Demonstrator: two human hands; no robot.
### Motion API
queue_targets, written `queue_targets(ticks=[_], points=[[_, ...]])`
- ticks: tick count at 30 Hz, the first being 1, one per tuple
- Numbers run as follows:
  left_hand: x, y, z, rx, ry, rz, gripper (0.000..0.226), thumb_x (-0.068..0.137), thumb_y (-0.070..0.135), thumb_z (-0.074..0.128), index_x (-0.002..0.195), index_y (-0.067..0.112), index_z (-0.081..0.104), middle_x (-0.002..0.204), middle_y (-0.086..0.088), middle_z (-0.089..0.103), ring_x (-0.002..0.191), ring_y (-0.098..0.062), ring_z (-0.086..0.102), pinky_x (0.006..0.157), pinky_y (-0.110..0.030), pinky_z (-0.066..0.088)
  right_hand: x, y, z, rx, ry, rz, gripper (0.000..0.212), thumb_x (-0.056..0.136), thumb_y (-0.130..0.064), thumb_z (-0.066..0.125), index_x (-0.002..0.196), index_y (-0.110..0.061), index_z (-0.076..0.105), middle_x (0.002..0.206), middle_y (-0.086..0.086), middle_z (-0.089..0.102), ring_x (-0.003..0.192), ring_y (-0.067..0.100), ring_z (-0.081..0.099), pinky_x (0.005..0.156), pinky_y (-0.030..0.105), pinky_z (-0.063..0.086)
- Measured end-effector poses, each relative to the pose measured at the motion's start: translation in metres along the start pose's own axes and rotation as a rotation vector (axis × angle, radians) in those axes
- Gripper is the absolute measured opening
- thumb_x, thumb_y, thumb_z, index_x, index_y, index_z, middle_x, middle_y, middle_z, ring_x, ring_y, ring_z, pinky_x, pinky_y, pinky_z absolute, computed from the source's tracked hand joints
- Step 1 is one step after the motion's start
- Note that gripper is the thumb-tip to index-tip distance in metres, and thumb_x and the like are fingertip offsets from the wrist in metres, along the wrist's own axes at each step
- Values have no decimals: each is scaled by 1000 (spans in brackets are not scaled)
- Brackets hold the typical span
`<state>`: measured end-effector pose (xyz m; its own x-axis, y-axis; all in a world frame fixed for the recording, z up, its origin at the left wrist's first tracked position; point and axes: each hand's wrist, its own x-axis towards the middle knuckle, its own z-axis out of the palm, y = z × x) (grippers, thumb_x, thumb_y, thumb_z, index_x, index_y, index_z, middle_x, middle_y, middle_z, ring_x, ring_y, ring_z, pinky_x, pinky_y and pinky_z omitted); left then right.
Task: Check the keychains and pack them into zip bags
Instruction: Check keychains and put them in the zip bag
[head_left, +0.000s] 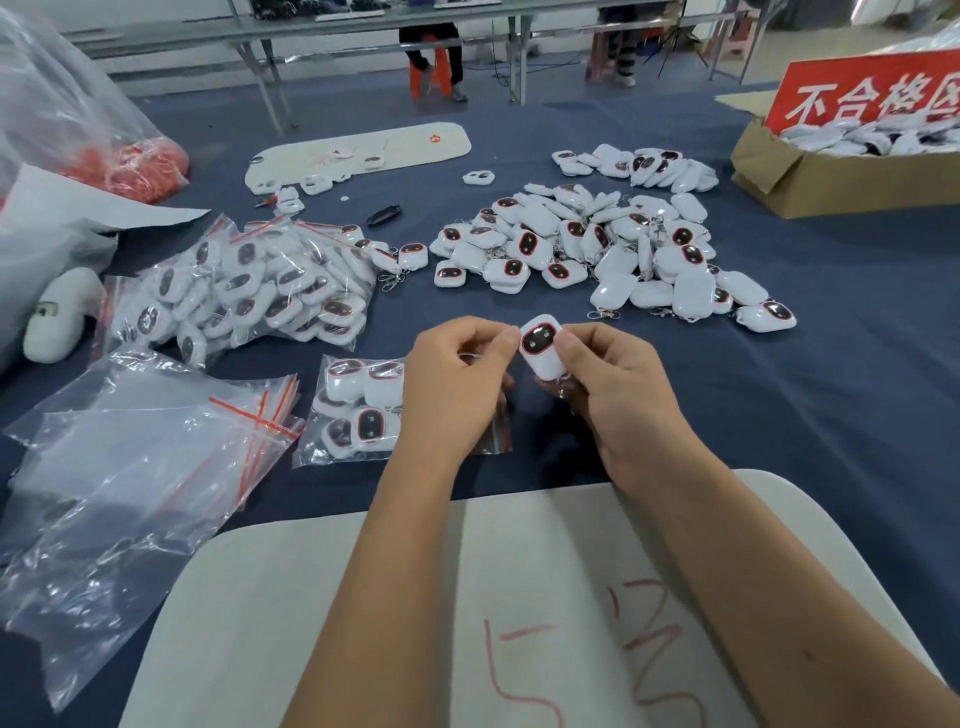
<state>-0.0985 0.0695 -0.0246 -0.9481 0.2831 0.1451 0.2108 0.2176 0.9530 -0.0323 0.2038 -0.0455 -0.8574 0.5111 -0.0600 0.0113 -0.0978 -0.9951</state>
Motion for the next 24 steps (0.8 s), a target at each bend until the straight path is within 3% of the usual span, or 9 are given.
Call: queue_targets(ticks=[4,8,15,17,20,24], points=[[-1,2,0,-156,-63,-59,11,97,21,71,93,18,80,75,4,76,64,-3,66,61,-15,52,-2,0,-2,6,1,-51,17,100,-25,69,91,-15,78,69,0,64,58,11,49,57,28,43],[-3,2,2,-178,-98,-76,10,93,14,75,96,22,82,83,3,80,74,-7,72,66,-19,55,-6,2,-2,74,-57,-45,15,101,-15,67,89,-10,73,63,7,64,55,16,56,55,31,48],[-3,4,-1,-215,-117,-93,15,95,7,71,101,15,81,89,-5,80,91,-29,77,84,-45,63,-8,5,-2,89,-103,-102,12,94,-22,70,84,-16,71,70,8,68,63,22,62,63,38,53],[-2,4,-1,-207,-108,-83,14,94,6,71,100,15,80,88,-5,80,89,-26,77,78,-39,63,-8,5,-2,76,-110,-114,11,93,-25,70,86,-16,71,71,10,68,63,23,62,66,41,53],[-3,3,-2,-194,-106,-72,14,94,7,71,97,16,80,84,-3,79,78,-14,74,62,-19,54,-8,6,-3,46,-116,-125,11,96,-22,68,89,-14,70,73,11,68,64,23,61,65,42,52],[-3,2,-4,-134,-125,-11,12,94,8,73,98,17,80,84,1,79,77,-8,71,63,-15,52,-9,5,0,17,-94,-154,13,100,-22,65,94,-13,72,72,6,68,60,20,58,57,37,50]])
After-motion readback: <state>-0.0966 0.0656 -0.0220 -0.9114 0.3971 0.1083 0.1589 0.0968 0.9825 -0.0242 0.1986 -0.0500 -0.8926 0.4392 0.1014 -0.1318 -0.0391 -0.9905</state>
